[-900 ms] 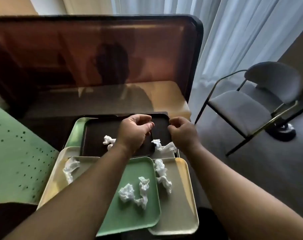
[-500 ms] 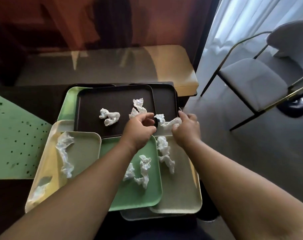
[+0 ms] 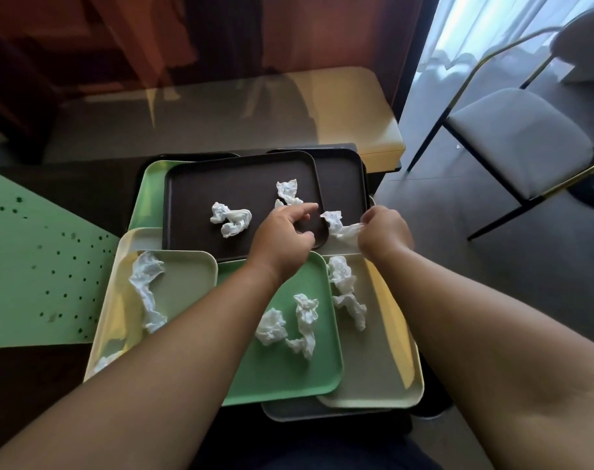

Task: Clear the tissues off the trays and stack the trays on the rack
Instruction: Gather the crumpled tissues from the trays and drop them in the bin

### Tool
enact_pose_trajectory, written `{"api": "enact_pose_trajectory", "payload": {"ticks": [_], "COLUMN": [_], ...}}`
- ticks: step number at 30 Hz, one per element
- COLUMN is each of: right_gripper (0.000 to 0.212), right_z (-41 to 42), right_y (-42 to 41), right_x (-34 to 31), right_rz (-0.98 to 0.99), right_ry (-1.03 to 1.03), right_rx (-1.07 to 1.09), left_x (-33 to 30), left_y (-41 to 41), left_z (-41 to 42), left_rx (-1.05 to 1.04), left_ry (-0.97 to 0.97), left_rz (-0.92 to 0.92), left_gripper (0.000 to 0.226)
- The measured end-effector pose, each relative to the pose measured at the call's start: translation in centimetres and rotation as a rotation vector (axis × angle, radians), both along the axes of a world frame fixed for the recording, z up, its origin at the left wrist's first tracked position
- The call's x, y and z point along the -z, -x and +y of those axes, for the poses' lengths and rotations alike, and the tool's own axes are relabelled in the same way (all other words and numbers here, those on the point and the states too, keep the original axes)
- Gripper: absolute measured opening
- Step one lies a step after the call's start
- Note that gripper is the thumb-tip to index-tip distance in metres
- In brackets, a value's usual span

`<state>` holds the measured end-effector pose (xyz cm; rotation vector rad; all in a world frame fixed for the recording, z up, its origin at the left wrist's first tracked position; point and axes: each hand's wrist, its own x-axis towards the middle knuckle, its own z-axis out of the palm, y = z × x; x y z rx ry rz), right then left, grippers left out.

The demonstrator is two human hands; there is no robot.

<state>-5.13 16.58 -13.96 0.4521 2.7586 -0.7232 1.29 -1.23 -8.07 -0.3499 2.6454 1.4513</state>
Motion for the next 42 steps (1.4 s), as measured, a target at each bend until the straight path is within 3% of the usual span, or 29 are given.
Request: {"api": "enact_pose_trajectory", "payload": {"ticks": [2,7,9,13,15,17,20,26,29,36,42], "right_gripper": [0.024,0.011,0.012,0.011,0.012,0.011,0.015,0.054,0.062,0.031,0.005], "right_z": [-0.5,-4.6,-6.9,-9.6,-10.6,-11.8,-14.0,-19.7,-21.7,-21.3,-17.7], "right_y": [-0.2,-2.3,-3.6,-4.8,-4.8,-4.6,-3.8,-2.8,-2.5,-2.0,-3.4], "right_x": [-0.4,-5.3,-7.6,-8.9,-8.6,-8.0,-6.7,-4.6,-3.7,-2.5,-3.8], "right_rz": [0.064,0.214,0.201,0.187,0.172,0.177,0.14,0.022,0.01,-0.05,0.045], "right_ry": [0.089,0.597,0.76,0.895,0.917,0.814,0.474,0.036,-0.038,-0.227,0.031], "right_rx": [0.034,-0.02,-0.102,-0.266,-0.288,-0.289,-0.362,-0.583,-0.61,-0.743,-0.508], "left_x": [0.0,-0.9,-1.3,-1.1,-1.0,-1.5,-2.4,-1.8,-1.8,-1.8,-0.9], "left_y": [0.1,-0.2,-0.5,-1.3,-2.0,-3.0,-5.1,-9.1,-10.1,-9.6,-5.6], "left_z": [-0.8,-2.7,-4.2,-9.4,-12.5,-15.3,-18.0,-19.9,-20.0,-19.2,-15.5], "left_rx": [-0.032,0.035,0.127,0.311,0.337,0.355,0.336,0.188,0.168,0.172,0.184], "left_ry": [-0.026,-0.07,0.049,0.472,0.544,0.655,0.841,0.787,0.707,0.562,0.461], "left_rz": [0.005,0.074,0.11,0.292,0.303,0.332,0.396,0.371,0.333,0.366,0.342], "left_gripper": [0.056,0.083,0.088,0.037,0.031,0.032,0.041,0.052,0.05,0.05,0.057]}}
